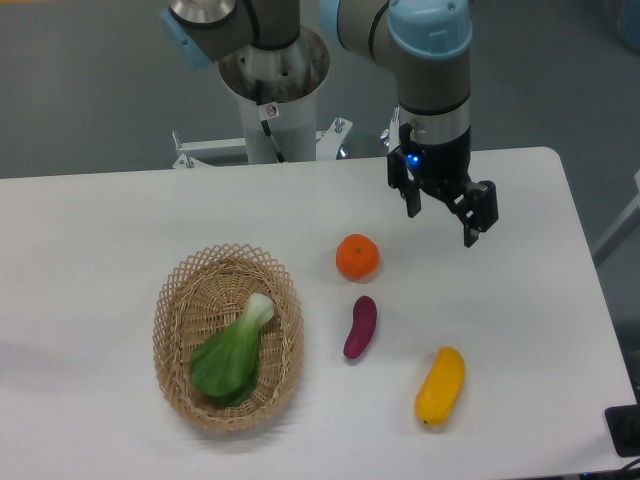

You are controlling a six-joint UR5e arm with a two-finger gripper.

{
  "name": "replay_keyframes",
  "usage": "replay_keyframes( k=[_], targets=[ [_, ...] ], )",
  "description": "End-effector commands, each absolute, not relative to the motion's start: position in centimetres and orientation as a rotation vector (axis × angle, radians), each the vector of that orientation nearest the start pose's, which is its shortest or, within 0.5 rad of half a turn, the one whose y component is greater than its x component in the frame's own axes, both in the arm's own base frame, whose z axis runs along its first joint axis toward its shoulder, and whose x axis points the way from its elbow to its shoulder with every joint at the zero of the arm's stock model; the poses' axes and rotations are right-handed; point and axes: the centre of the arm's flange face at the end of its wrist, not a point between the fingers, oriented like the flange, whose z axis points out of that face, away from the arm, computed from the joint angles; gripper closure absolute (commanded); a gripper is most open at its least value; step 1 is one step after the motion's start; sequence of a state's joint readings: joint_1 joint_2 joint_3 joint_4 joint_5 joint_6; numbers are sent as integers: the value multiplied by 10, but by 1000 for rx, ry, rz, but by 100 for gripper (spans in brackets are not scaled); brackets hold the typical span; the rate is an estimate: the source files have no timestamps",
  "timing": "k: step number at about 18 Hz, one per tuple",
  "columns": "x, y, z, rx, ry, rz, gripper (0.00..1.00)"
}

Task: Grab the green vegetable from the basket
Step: 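Move the open gripper over the bok choy in the wicker basket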

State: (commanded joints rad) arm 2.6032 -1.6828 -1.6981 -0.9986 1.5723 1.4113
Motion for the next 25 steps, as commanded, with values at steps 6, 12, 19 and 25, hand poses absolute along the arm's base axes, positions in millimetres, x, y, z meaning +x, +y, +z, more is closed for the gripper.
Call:
replay_keyframes(
  k=[6, 12, 19, 25],
  targets=[
    [-400, 400, 424, -2945, 569, 454, 0],
    [-370, 405, 402, -2967, 327, 365, 0],
    [-306, 466, 373, -2964, 84, 228, 0],
    [-262, 498, 314, -3006, 87, 31, 0]
  ],
)
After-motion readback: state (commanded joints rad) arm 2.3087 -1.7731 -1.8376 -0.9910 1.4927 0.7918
